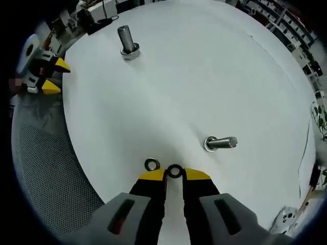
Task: Place the washer onto the threaded stud by aligning its center hole with the stud, sliding it down to the base, and recovering from edge contact or off-axis alignment until the washer reaches the visible bottom stop.
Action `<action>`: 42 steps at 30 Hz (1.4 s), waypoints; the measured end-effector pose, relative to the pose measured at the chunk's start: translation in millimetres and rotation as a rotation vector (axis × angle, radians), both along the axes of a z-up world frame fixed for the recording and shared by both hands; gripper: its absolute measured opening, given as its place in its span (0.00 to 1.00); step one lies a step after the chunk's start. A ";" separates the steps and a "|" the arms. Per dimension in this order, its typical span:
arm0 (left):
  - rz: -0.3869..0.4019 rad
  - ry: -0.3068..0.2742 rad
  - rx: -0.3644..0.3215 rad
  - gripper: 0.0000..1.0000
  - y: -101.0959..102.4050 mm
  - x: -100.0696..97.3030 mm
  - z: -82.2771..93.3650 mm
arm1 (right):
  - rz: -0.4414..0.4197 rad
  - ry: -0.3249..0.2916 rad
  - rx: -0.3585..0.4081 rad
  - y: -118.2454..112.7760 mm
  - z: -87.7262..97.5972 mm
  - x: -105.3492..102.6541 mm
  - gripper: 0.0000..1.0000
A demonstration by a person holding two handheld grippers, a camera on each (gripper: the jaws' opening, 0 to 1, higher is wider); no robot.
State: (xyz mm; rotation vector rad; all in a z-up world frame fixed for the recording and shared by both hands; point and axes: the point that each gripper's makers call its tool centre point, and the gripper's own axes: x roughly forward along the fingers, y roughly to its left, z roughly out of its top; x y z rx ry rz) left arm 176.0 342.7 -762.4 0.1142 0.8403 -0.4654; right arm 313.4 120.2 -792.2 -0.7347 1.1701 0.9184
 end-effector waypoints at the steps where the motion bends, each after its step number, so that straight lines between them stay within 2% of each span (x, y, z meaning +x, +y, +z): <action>1: 0.001 0.000 -0.001 0.26 0.0 0.0 0.1 | -0.015 -0.004 0.020 2.5 3.9 1.8 0.14; 14: 0.002 -0.007 0.001 0.26 0.4 0.8 0.8 | -0.058 -0.036 0.054 4.3 26.2 25.5 0.14; 24: 0.000 -0.007 -0.004 0.26 -0.3 1.4 0.7 | -0.089 -0.064 0.080 2.0 44.2 34.2 0.14; 27: -0.001 -0.007 -0.003 0.26 -0.4 1.3 1.2 | -0.073 -0.089 0.079 2.9 47.7 38.3 0.14; 42: 0.001 -0.004 -0.003 0.26 -0.1 1.3 0.6 | -0.065 -0.132 0.084 5.5 54.7 50.2 0.14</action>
